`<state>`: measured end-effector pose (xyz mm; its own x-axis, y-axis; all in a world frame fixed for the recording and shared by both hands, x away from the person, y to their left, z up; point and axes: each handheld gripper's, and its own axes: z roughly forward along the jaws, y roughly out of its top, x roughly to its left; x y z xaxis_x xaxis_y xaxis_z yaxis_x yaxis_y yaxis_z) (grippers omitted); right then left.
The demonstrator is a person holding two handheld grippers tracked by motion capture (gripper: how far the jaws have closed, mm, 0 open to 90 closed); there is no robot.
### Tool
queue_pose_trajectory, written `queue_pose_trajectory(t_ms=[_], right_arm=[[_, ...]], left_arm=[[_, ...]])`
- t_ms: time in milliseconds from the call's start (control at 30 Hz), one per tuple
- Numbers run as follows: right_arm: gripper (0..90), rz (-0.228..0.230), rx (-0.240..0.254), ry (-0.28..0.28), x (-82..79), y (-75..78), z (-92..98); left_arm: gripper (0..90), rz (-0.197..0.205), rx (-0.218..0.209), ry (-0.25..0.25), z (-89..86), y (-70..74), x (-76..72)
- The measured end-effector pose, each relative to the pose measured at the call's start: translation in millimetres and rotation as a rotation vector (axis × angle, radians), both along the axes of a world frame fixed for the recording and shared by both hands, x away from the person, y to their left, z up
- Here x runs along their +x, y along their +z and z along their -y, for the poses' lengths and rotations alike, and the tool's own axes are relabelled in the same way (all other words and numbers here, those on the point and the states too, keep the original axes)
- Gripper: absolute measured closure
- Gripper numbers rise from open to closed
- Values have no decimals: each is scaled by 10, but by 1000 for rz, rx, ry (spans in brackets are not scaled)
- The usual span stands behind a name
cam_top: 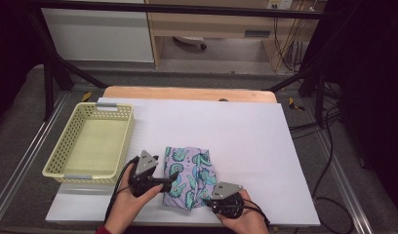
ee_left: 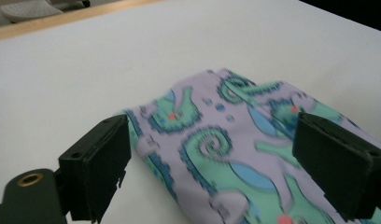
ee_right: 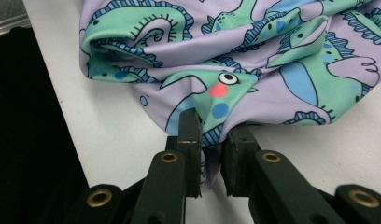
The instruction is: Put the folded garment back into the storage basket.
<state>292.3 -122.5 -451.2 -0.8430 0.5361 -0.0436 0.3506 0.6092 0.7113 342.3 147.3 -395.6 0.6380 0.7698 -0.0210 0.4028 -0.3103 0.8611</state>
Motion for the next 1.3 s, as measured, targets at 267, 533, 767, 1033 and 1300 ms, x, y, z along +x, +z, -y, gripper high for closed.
queue_pose_trajectory(t_ms=[267, 533, 767, 1033, 1300], right_arm=[[794, 1, 1, -3, -9, -12, -3], [795, 10, 4, 12, -10, -18, 6], [793, 12, 4, 7, -13, -20, 5], [787, 5, 28, 5, -6, -37, 27], [788, 10, 27, -1, -13, -39, 22]], left_arm=[[130, 87, 47, 28, 190, 224, 515], [118, -16, 62, 71, 70, 19, 720], [127, -74, 40, 116, -50, -124, 779], [127, -102, 49, 122, -64, -234, 806], [130, -115, 60, 129, -91, -308, 828]])
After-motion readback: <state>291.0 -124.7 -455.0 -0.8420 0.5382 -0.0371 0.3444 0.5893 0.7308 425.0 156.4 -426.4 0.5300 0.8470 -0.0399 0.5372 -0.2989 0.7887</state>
